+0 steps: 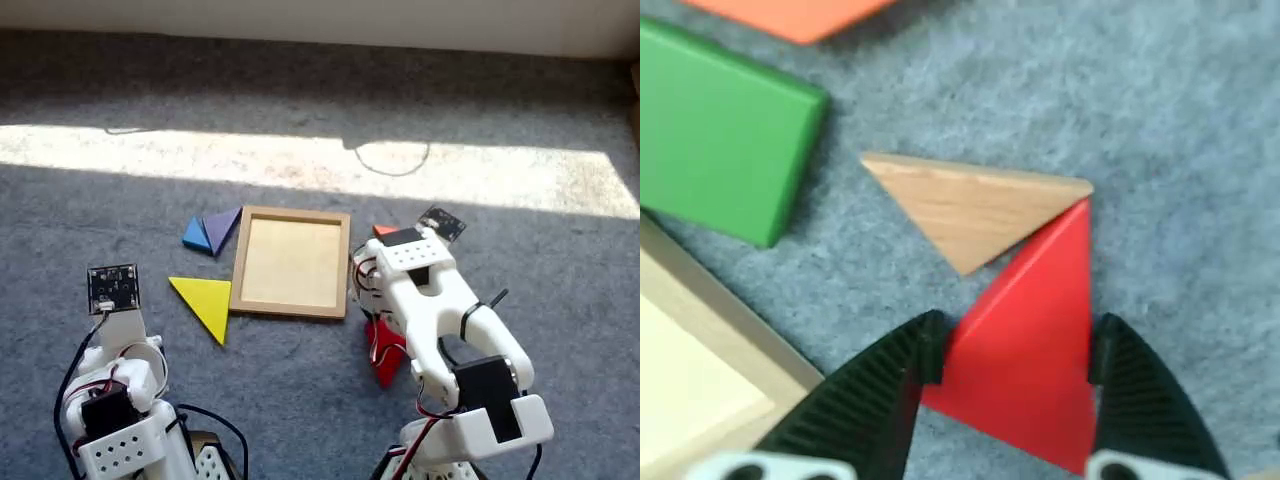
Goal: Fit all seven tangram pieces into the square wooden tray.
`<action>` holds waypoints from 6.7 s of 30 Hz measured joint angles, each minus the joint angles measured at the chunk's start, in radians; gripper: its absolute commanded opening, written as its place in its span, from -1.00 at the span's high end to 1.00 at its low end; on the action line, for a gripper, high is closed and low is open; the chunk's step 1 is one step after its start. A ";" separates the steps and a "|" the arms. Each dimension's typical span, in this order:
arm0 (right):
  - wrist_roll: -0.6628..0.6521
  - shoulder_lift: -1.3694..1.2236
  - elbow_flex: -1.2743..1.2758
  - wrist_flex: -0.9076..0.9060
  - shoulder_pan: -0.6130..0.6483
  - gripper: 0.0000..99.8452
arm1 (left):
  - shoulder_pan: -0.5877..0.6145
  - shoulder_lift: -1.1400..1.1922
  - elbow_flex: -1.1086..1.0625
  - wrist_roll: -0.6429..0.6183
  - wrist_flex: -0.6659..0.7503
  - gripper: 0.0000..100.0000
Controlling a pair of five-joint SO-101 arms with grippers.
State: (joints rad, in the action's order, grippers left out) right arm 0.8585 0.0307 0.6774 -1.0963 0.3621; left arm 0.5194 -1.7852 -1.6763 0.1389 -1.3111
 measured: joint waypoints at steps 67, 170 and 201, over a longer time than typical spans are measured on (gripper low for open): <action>-0.149 0.041 0.086 -0.020 0.184 0.53 | 0.000 0.000 0.000 0.000 0.000 0.99; -0.259 0.258 0.164 -0.066 0.187 0.54 | 0.000 0.000 0.000 0.000 0.000 0.99; -0.259 0.381 0.284 -0.068 0.259 0.23 | 0.000 0.000 0.000 0.000 0.000 0.99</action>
State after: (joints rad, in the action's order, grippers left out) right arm 0.5992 0.4112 0.9613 -1.1638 0.6214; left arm 0.5194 -1.7852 -1.6763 0.1389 -1.3111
